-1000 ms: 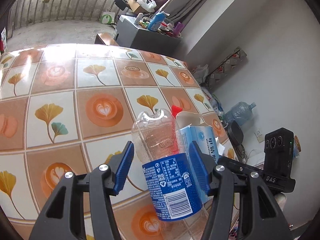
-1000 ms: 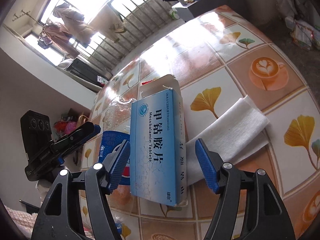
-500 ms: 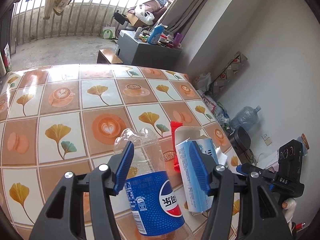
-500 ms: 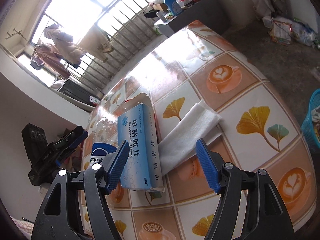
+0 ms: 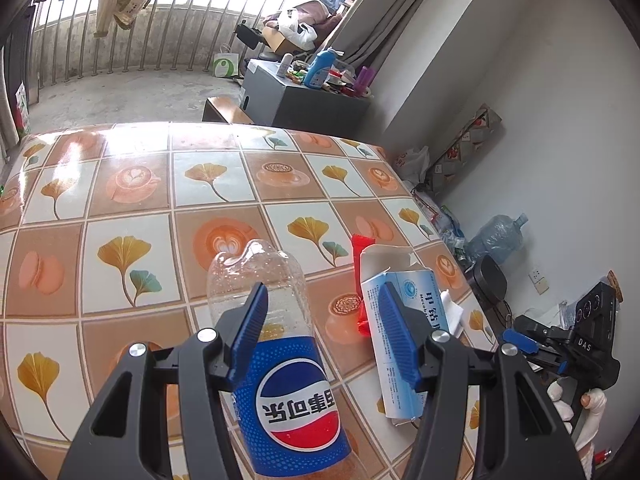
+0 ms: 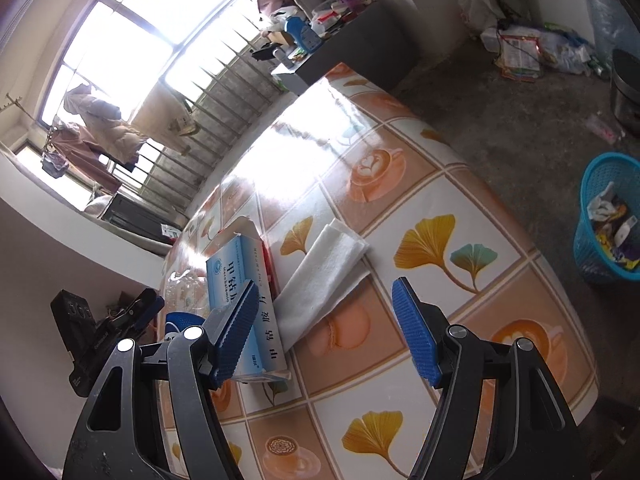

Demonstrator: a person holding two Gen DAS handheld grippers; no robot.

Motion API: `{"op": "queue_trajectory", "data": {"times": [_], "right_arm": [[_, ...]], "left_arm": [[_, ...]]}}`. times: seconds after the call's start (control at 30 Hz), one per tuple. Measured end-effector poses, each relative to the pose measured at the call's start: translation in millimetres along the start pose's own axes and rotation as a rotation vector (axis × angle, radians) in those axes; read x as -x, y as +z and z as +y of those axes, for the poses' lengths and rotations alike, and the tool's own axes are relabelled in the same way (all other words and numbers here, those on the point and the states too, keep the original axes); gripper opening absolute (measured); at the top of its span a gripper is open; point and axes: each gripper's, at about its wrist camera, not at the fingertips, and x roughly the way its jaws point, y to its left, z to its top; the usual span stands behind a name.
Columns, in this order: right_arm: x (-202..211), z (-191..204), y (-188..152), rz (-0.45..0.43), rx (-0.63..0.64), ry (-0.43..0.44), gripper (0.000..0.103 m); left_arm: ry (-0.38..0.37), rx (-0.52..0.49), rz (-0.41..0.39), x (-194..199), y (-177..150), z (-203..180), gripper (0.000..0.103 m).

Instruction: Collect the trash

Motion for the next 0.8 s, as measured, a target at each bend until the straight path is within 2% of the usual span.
{"op": "queue_trajectory", "data": {"times": [0.3, 0.37, 0.47, 0.63, 0.73, 0.8], "right_arm": [[-19.8, 5.7, -6.5, 0.069, -0.023, -0.037, 0.064], [-23.5, 14.2, -7.4, 0.075, -0.010, -0.015, 0.064], [-27.3, 33.7, -10.0, 0.089, 0.054, 0.004, 0.064], [-39.6, 70.6, -16.9, 0.105, 0.203, -0.034, 0.066], [-50.9, 92.1, -21.5, 0.104, 0.290, -0.090, 0.077], [-57.8, 104.9, -24.4, 0.099, 0.352, -0.125, 0.079]], "left_arm": [[-0.021, 0.023, -0.006, 1.8, -3.2, 10.0, 0.056], [-0.025, 0.028, -0.004, 1.7, -3.7, 12.8, 0.056], [-0.028, 0.037, -0.003, 2.9, -5.1, 18.2, 0.056], [-0.039, 0.071, 0.005, 3.7, -6.3, 29.1, 0.056], [-0.047, 0.082, 0.008, 6.0, -7.1, 32.4, 0.056], [-0.055, 0.085, 0.012, 8.1, -7.8, 34.2, 0.056]]}}
